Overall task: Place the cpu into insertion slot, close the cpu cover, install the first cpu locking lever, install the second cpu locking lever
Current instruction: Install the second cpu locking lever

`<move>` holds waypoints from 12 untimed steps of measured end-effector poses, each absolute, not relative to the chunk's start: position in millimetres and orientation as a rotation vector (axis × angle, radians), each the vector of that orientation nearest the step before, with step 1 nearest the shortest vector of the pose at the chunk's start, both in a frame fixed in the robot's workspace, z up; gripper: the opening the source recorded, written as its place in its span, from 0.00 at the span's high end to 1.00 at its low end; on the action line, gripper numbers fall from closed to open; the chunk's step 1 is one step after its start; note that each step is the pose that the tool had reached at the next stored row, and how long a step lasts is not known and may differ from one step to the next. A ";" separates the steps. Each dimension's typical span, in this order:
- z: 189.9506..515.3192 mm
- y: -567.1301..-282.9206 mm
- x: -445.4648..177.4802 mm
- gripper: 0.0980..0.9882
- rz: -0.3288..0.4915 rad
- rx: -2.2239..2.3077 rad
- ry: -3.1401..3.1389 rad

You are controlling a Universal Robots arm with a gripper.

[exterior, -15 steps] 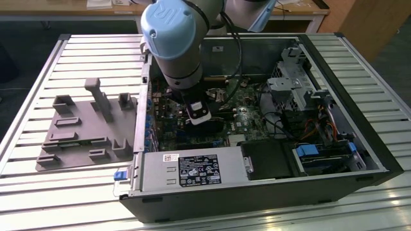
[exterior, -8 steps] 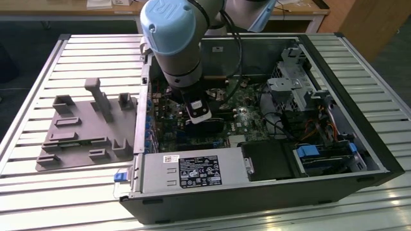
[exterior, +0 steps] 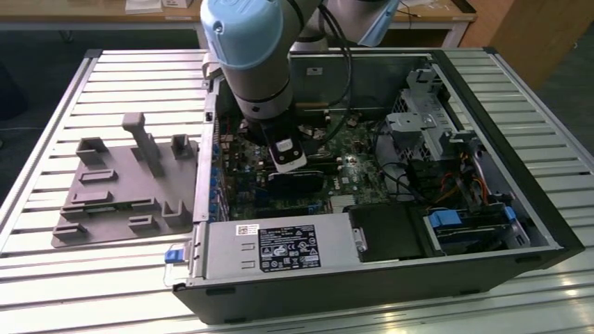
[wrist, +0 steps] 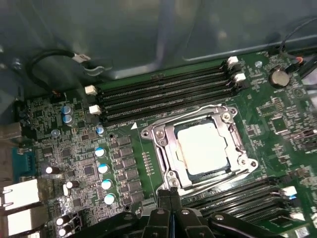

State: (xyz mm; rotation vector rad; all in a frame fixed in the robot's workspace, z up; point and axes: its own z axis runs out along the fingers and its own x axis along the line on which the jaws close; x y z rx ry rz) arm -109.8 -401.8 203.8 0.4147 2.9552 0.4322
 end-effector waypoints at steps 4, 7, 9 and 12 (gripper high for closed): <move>216.3 -401.8 -109.1 1.00 0.431 0.415 2.955; 223.4 -401.8 -107.9 1.00 0.426 0.414 2.956; 224.8 -401.7 -105.2 1.00 0.417 0.414 2.956; 225.6 -401.8 -99.5 1.00 0.387 0.418 2.958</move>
